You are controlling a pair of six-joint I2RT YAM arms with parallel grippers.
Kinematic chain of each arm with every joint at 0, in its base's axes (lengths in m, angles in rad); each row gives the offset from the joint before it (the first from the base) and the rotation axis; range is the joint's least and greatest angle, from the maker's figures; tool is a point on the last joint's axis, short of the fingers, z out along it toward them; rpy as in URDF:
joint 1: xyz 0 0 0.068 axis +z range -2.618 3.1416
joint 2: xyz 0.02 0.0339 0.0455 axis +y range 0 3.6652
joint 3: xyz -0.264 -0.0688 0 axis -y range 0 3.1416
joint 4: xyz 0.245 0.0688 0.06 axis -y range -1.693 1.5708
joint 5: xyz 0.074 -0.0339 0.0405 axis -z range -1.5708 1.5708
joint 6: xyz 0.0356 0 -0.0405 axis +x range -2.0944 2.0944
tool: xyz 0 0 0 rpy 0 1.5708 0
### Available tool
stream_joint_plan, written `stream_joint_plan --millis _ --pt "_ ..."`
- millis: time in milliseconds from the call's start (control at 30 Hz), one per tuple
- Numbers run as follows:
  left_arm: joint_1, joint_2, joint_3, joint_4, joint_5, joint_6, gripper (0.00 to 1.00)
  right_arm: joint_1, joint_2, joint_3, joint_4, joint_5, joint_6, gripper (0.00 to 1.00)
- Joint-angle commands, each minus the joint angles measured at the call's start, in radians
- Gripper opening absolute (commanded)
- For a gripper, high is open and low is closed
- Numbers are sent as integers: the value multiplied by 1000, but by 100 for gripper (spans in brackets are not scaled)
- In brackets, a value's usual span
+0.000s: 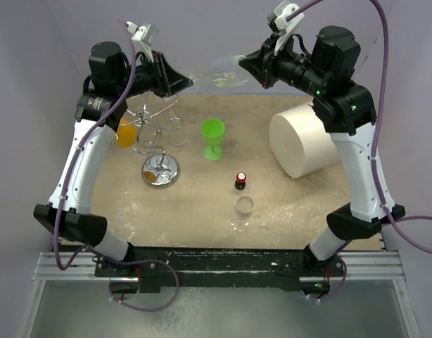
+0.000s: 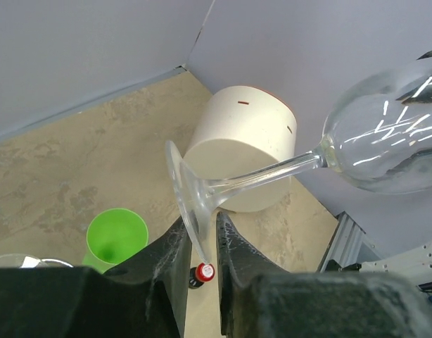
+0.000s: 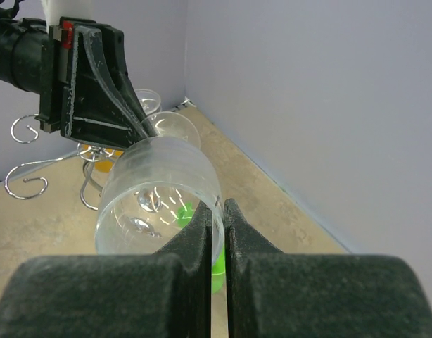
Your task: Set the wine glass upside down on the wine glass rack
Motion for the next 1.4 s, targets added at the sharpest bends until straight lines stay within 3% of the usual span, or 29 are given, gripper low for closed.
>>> stream_joint_plan --millis 0,100,267,367,700,967,1033,1200,1367 --pt "3 -30 -3 54 21 -2 22 2 -43 4 97 -9 8 0" --pt "3 -25 -4 60 30 -10 18 2 -44 0 98 -13 11 0" --pt "3 -21 -4 67 39 -21 2 2 -46 -11 97 -51 6 0" --pt "7 -22 -4 75 50 -24 0 2 -47 -15 93 -61 -9 1" --pt "48 -25 -3 99 90 -51 0 2 -63 -33 70 -50 -46 38" --pt "97 -40 2 92 89 -59 0 2 -74 -15 37 -24 -79 54" --pt "112 -43 4 92 89 -65 0 2 -81 -15 27 -18 -88 63" --pt "139 -52 25 64 72 -34 0 2 -102 -13 7 -15 -107 69" --pt "139 -77 103 -75 -65 173 0 -6 -125 -20 -6 -19 -116 72"
